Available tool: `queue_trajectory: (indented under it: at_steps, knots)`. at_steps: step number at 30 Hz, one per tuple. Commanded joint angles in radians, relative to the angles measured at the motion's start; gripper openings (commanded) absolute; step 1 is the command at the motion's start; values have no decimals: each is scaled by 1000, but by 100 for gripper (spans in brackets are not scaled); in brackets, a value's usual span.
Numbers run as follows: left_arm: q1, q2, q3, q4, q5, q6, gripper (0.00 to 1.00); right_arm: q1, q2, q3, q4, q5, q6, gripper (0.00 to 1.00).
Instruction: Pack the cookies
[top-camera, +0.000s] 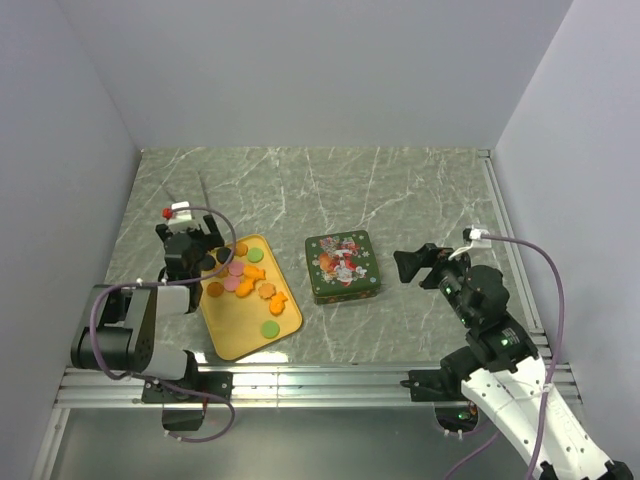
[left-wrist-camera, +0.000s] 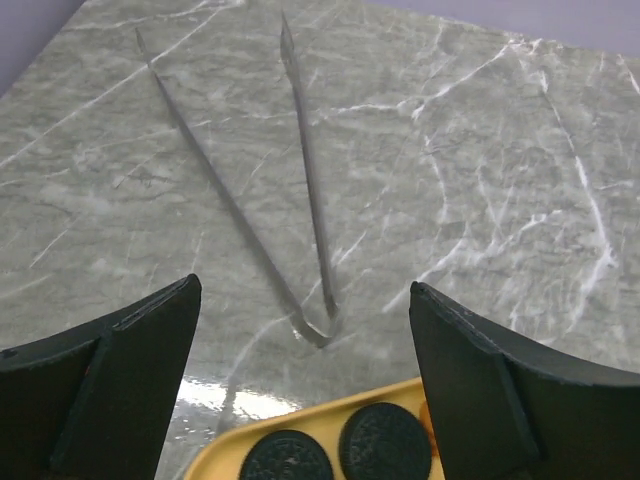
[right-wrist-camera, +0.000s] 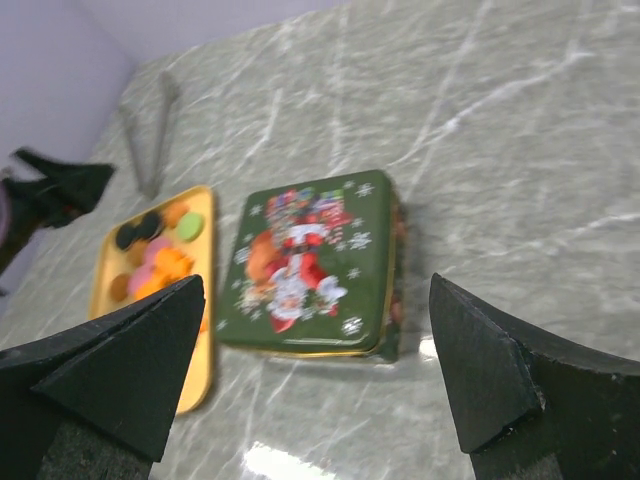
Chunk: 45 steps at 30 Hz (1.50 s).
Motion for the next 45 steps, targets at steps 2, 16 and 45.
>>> queue_trajectory:
  at_steps: [2,16,45]
  knots:
    - [60,26,-36,208,141,2,91,1,9,-53,141,145,-73,100]
    - [60,54,-81,283,157,13,99,-61,264,-268,652,244,-325,100]
    - [60,52,-81,288,147,16,100,-397,887,-341,1424,10,-379,100]
